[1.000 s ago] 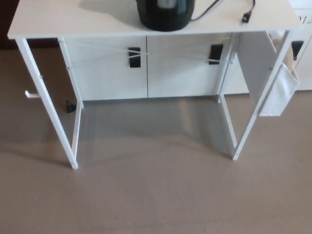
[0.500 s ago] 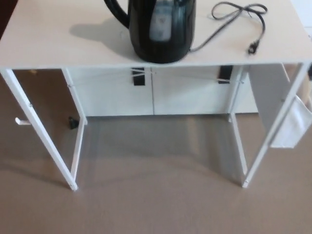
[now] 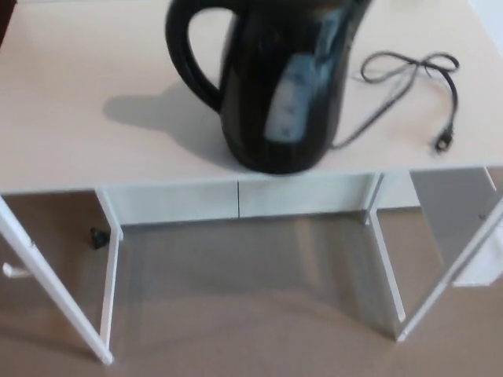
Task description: The robot walk towards a table in front and uses its left hand to pick up the pot from the base and places it on the table
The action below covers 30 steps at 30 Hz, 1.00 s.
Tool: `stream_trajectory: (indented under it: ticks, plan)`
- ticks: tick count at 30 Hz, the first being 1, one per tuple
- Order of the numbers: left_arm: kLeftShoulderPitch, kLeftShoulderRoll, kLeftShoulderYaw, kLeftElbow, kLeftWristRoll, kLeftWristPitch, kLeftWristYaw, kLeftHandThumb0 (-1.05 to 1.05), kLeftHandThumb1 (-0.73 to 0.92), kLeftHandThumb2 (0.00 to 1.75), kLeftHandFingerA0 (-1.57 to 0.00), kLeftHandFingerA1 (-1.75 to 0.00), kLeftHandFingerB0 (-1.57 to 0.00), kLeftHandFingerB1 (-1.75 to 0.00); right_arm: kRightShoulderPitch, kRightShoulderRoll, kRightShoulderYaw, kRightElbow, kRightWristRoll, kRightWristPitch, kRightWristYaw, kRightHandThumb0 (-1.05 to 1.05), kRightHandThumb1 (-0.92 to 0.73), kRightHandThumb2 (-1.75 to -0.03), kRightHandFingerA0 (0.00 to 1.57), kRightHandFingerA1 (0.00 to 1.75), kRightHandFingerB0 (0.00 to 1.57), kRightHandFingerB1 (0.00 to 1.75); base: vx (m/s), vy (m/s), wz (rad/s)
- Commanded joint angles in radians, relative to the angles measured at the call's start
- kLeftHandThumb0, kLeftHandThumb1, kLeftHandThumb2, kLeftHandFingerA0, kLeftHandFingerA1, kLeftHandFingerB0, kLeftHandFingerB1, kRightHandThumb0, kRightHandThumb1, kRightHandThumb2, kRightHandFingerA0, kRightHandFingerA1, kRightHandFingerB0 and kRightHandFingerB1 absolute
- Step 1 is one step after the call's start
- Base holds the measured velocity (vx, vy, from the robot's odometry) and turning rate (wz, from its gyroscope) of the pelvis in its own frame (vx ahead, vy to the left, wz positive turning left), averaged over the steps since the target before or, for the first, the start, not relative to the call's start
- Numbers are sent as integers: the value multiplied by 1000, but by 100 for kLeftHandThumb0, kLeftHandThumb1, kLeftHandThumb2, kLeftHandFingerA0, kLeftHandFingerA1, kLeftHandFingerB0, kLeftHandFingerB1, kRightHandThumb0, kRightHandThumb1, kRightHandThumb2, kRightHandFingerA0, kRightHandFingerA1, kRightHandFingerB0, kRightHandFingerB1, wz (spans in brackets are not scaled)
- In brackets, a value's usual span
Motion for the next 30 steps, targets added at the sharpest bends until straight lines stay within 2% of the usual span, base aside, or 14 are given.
stream_trajectory:
  ticks: [1,3,4,5,6,10,11,12,17,23,24,28,29,30]
  plan:
    - [-8,6,3,27,-6,13,-7,-25,41,87,-31,-61,-20,-54,-6,-9,-10,12,17,-2,-2,-105,-75,-72,0,141,0,50,240,100,12]
    - [-9,7,3,30,-6,11,-8,-25,41,87,-31,-61,-20,-54,-7,-10,-10,14,17,-3,-2,-105,-75,-72,0,141,0,50,230,69,11]
    - [-6,8,2,23,-5,15,-8,-25,42,88,-30,-60,-20,-54,-2,-9,-8,6,14,-4,-5,-105,-84,-67,2,133,0,58,219,18,6]
    - [-1,9,0,14,-3,21,-9,-25,42,88,-30,-60,-20,-54,5,-8,-5,-4,10,-5,-10,-105,-84,-67,2,133,0,58,172,-15,1]
    - [1,9,0,7,-3,26,-8,-25,42,88,-30,-60,-20,-54,3,-8,-5,-1,9,-4,-13,-105,-81,-66,0,145,0,59,184,-58,7]
    - [-6,10,0,3,0,34,-2,-24,42,87,-32,-61,-21,-54,-1,-3,-7,-7,14,5,-9,-105,-81,-67,0,144,0,63,248,-115,-12]
    - [-4,11,0,-4,-2,37,-5,-24,42,88,-31,-61,-21,-54,-5,-1,-10,1,19,3,-4,-105,-83,-68,3,130,0,66,250,-178,50]
    - [-4,11,0,-5,-3,39,-7,-24,42,88,-31,-61,-21,-54,-6,0,-11,1,20,7,-2,-105,-78,-72,0,142,0,65,217,-175,27]
    - [-8,12,0,5,-6,37,-15,-24,43,88,-32,-61,-22,-55,-1,3,-13,-16,27,17,7,-105,-77,-70,0,139,0,68,109,-127,-5]
    - [-18,19,-3,26,2,24,-23,-25,42,88,-36,-62,-25,-56,9,4,-10,-49,21,34,4,-105,-78,-72,0,140,0,75,17,24,-2]
    - [-19,18,-4,20,5,33,-15,-25,41,87,-37,-63,-26,-55,9,2,-8,-52,16,36,-1,-105,-82,-69,2,130,0,75,72,119,-6]
    - [-19,17,-6,18,6,38,-11,-25,41,87,-37,-63,-26,-55,11,2,-6,-59,16,42,-3,-105,-82,-69,2,130,0,75,99,242,16]
    - [-22,22,-7,31,7,15,-17,-25,40,86,-40,-64,-28,-56,4,1,-7,-40,18,34,2,-105,-83,-66,0,143,0,77,0,0,0]
    - [-22,25,-10,35,12,4,-17,-28,59,57,-47,-57,-38,-49,3,0,-6,-33,17,33,-1,-105,-57,-122,14,93,0,69,51,18,9]
